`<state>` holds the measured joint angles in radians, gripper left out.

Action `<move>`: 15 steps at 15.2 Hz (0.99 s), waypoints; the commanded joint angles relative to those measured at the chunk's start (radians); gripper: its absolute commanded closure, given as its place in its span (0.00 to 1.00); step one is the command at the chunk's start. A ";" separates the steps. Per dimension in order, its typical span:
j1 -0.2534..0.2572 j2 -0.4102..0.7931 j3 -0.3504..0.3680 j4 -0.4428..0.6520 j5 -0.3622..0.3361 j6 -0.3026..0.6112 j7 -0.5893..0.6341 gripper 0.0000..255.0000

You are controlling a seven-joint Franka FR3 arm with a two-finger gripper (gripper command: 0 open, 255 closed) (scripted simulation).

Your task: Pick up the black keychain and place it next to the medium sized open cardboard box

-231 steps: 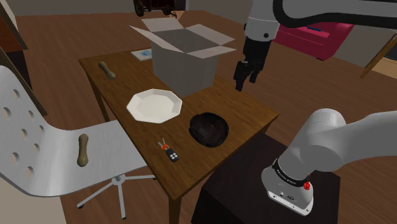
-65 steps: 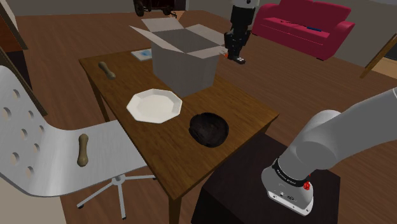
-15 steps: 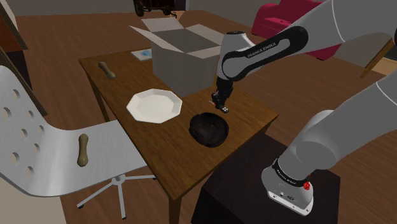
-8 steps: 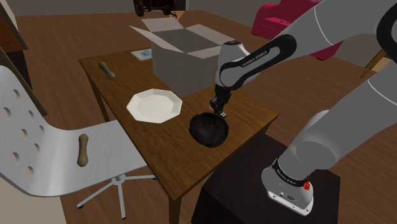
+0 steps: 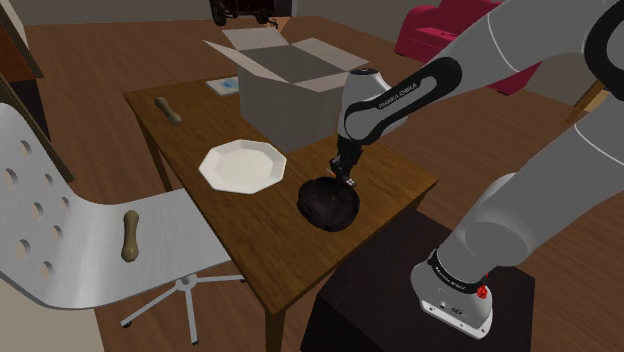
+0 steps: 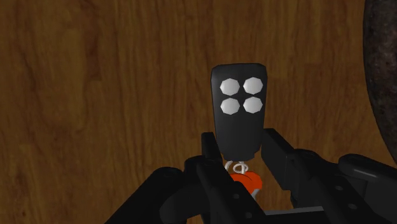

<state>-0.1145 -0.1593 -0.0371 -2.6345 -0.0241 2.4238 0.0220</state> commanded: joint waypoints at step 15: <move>0.001 -0.098 0.002 0.054 0.000 -0.151 0.001 0.00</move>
<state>-0.1139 -0.2572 -0.0349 -2.5834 -0.0245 2.2752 0.0234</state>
